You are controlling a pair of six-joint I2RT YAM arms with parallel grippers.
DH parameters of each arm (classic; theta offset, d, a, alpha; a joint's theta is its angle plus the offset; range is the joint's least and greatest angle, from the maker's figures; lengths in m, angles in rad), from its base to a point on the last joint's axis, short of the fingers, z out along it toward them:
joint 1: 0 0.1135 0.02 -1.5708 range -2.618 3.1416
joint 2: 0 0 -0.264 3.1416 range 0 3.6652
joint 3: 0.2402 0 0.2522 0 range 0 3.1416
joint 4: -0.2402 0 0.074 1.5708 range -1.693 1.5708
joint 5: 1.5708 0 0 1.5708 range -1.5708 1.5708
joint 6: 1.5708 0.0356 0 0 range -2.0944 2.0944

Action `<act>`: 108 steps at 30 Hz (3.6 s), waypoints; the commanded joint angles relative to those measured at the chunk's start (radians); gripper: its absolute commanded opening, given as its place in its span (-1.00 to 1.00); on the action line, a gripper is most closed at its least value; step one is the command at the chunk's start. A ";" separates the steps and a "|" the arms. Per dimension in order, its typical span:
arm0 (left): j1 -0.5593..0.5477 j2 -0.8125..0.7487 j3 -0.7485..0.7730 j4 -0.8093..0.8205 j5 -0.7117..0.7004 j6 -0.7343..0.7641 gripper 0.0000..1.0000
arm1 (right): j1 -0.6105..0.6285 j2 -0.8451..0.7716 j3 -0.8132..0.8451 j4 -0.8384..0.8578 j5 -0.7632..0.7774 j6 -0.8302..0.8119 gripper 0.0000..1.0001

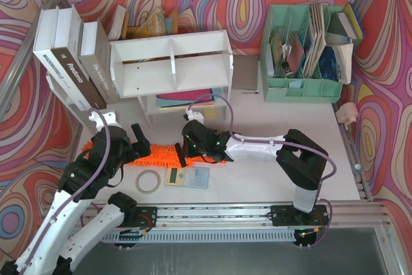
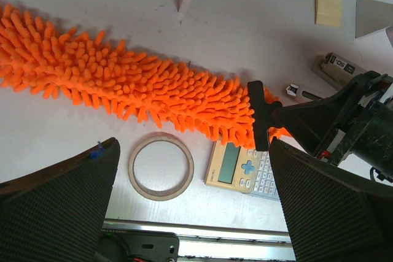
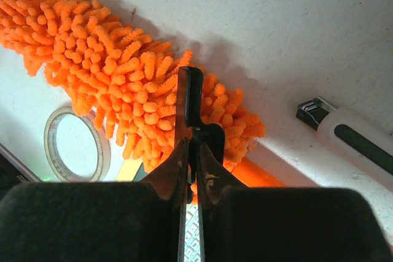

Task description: Dust the bookshelf with a duster

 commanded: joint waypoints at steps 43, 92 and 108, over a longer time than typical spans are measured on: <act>0.000 0.028 -0.010 -0.004 -0.048 -0.008 0.97 | 0.009 -0.611 -0.408 -0.361 0.289 0.197 -0.72; 0.001 0.010 -0.012 -0.011 -0.072 -0.019 0.97 | 0.008 -0.626 -0.392 -0.302 0.349 0.001 0.25; 0.001 -0.007 -0.012 -0.022 -0.103 -0.031 0.97 | 0.018 -0.575 -0.454 0.251 0.069 -0.577 0.82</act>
